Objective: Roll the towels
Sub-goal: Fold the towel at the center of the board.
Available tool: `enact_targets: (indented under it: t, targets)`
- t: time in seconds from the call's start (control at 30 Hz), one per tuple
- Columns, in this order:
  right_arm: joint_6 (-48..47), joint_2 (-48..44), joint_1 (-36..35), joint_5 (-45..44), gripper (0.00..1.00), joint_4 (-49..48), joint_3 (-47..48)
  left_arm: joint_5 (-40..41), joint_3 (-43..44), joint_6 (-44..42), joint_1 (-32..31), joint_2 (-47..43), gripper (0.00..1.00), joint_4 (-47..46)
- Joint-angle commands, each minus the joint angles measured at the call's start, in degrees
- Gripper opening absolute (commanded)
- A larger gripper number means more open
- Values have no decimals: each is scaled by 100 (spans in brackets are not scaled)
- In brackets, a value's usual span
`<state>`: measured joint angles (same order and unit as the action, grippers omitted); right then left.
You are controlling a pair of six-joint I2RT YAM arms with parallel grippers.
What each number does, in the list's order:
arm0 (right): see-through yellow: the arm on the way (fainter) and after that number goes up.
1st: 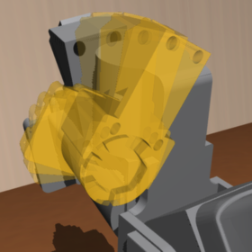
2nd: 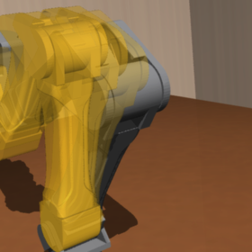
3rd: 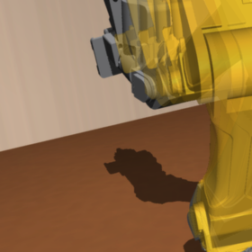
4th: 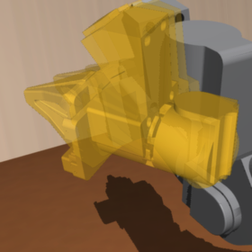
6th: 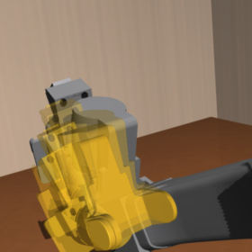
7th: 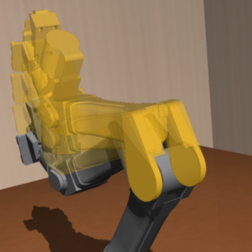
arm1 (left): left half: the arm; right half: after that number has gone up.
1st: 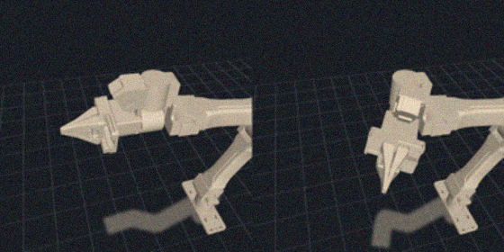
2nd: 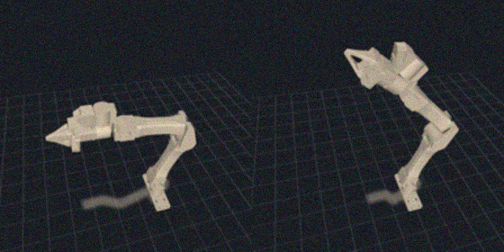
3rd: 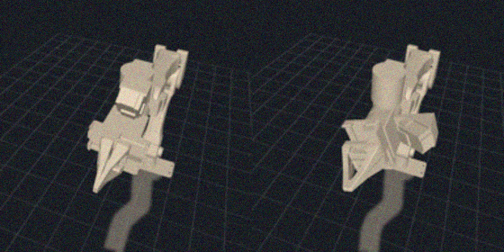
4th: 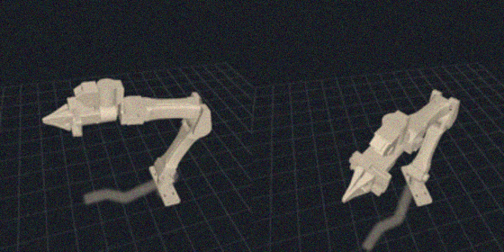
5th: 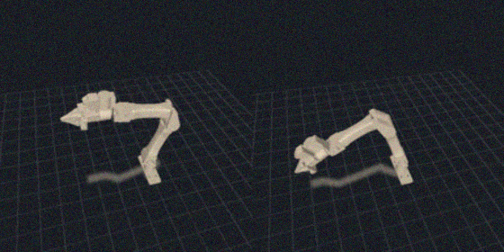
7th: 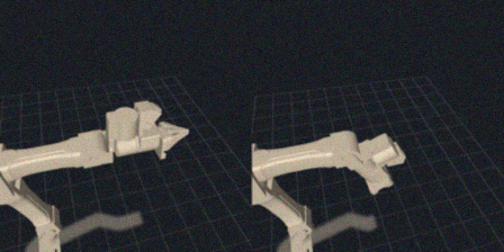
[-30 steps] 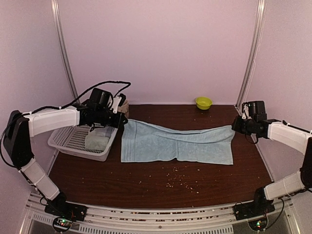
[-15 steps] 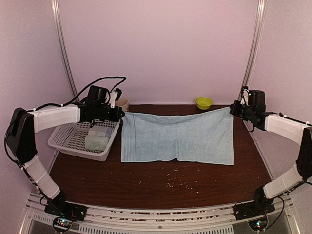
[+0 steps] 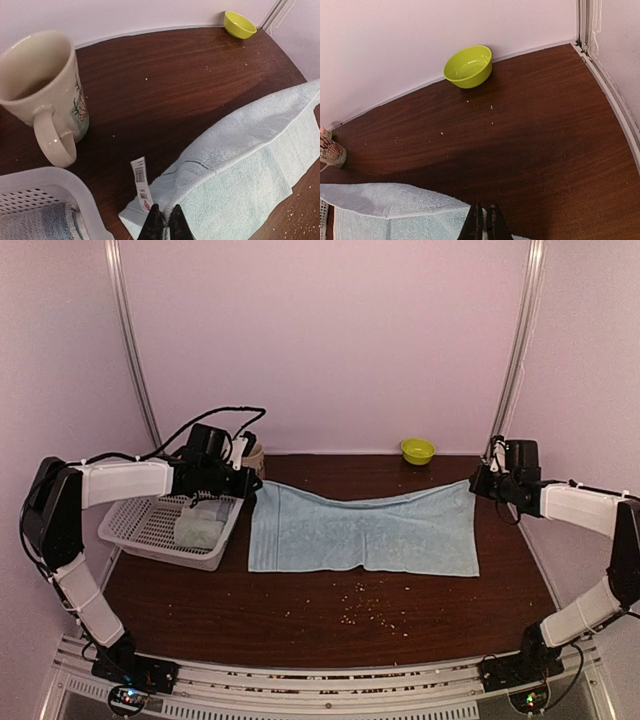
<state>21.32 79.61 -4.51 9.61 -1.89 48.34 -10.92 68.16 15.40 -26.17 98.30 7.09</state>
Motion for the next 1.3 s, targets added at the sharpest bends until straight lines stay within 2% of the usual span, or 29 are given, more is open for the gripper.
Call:
enact_targets:
  t: [0.0, 0.2, 0.6, 1.27]
  targets:
    - [42, -360, 12, -108, 0, 331, -310, -283, -363, 17, 28, -197, 0, -160]
    - [27, -603, 12, -157, 0, 570, -598, -432, -675, 93, 3, -463, 0, -79]
    - [83, -835, -40, -323, 0, 1143, -934, -175, -1113, 86, -261, -729, 0, 263]
    - [247, -1326, -111, -231, 0, 1067, -1750, -147, -1249, 61, -270, -710, 0, 530]
